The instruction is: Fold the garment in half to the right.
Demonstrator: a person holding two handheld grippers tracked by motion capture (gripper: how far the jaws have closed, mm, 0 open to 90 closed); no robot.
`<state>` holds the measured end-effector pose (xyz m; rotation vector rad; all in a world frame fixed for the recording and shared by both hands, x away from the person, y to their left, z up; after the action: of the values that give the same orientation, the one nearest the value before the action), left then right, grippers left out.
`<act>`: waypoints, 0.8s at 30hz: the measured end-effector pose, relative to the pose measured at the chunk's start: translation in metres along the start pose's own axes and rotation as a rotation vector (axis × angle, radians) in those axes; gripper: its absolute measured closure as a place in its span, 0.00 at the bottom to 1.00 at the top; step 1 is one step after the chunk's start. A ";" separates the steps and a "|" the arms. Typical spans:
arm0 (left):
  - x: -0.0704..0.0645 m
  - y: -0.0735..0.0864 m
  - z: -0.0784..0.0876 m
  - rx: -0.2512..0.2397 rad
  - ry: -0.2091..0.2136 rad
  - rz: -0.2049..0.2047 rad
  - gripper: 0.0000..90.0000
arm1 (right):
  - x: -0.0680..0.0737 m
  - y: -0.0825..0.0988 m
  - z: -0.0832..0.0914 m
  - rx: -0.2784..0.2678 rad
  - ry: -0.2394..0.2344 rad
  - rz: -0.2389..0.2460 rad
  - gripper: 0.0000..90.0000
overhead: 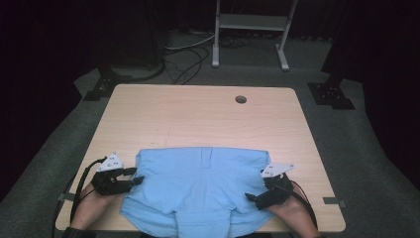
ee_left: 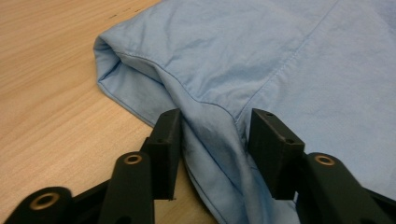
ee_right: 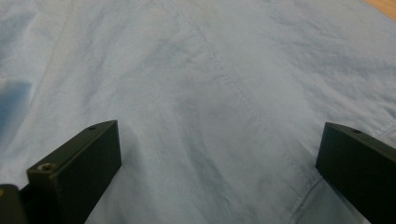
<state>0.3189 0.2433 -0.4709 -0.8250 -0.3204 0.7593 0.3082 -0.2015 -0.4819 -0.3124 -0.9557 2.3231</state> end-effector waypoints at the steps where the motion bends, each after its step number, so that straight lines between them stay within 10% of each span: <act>1: -0.001 0.000 0.000 -0.001 0.005 -0.001 0.63 | 0.000 0.000 0.000 0.000 0.000 0.000 0.00; 12: -0.005 -0.001 -0.001 0.006 0.075 0.004 0.91 | 0.000 0.000 0.000 0.000 0.000 0.000 0.00; 24: -0.009 -0.007 0.002 -0.004 0.097 -0.029 0.95 | 0.000 0.000 0.000 -0.002 -0.002 0.003 0.00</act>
<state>0.3154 0.2349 -0.4642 -0.8559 -0.2473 0.6892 0.3085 -0.2015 -0.4819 -0.3129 -0.9588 2.3258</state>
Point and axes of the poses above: each handheld gripper's, and its own axes: z roughly backward along the jaws, y roughly out of its underside, x roughly to its left, the point moved 5 cm from there along -z, roughly forward along the jaws, and after that the axes turned 2 degrees about -y, right-handed, at the moved point
